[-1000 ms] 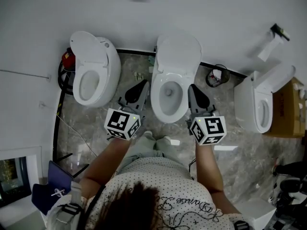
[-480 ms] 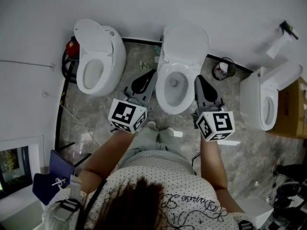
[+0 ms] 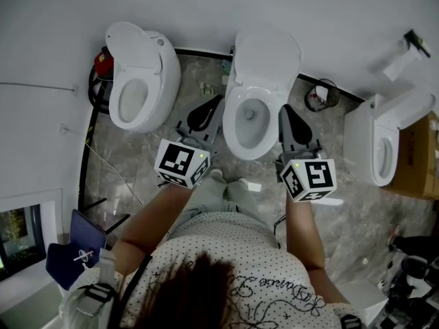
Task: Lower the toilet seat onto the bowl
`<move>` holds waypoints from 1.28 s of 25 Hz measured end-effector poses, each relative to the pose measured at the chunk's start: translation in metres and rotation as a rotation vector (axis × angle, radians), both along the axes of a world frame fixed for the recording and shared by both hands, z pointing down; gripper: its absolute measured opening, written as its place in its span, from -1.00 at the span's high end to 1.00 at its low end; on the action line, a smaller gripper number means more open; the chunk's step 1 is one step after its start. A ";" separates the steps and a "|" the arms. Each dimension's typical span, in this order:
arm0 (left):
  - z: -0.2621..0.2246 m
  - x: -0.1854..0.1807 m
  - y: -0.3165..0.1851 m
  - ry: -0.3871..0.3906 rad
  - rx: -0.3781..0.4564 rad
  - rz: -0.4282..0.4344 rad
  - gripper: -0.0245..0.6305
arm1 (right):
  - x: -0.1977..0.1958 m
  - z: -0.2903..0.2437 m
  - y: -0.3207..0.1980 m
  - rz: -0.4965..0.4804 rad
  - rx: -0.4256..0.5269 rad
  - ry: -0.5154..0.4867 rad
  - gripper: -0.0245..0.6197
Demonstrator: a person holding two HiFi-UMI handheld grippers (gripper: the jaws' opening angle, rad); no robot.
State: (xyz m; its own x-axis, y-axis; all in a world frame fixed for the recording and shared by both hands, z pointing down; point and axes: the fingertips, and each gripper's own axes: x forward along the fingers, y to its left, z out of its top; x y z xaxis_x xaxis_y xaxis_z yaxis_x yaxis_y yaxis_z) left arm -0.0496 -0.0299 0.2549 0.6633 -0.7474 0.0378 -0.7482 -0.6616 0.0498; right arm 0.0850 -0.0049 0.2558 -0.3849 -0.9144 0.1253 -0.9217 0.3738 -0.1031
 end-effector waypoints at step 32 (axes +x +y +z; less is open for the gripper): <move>0.005 0.002 -0.006 0.005 -0.001 -0.003 0.91 | 0.007 -0.001 -0.004 0.030 0.009 0.004 0.89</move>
